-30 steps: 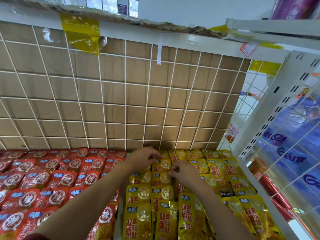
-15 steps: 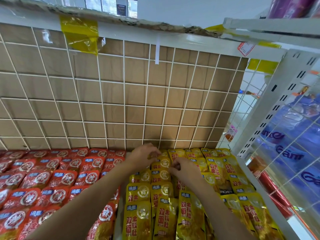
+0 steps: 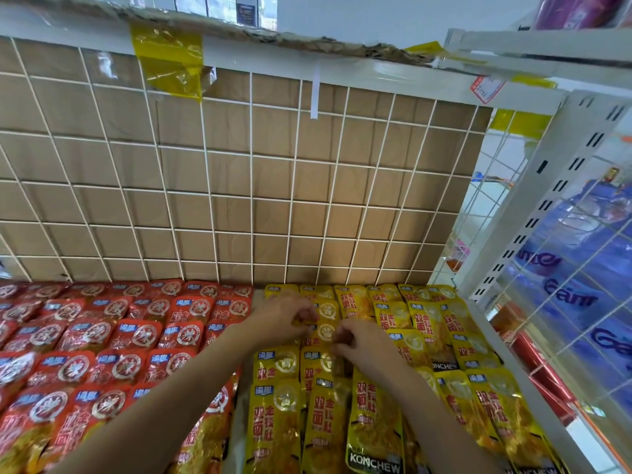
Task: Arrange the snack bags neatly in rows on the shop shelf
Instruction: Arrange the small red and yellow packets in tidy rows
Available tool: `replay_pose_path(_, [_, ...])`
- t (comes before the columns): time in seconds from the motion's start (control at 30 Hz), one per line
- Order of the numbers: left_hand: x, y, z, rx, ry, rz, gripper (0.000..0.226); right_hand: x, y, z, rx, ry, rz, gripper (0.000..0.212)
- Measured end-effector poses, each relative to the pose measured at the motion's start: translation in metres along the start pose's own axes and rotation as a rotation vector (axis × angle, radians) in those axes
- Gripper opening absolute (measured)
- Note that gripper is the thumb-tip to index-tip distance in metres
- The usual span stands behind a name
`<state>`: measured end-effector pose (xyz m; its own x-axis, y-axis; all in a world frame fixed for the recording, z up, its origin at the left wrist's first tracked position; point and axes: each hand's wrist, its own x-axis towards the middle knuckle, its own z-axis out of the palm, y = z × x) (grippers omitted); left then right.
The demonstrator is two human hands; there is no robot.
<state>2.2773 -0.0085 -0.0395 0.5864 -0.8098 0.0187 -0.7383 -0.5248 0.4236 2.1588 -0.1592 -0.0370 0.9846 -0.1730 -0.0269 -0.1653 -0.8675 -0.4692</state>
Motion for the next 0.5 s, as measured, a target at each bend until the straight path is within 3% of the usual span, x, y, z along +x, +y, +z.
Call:
replay_pose_path(0.37, [-0.006, 0.005, 0.002, -0.019, 0.005, -0.022, 0.025, -0.006, -0.003, 0.0, 0.117, 0.024, 0.012, 0.007])
replay_pose_path(0.5, [-0.017, 0.015, -0.001, -0.028, 0.085, -0.022, 0.023, -0.014, -0.006, -0.006, -0.017, 0.102, 0.024, 0.008])
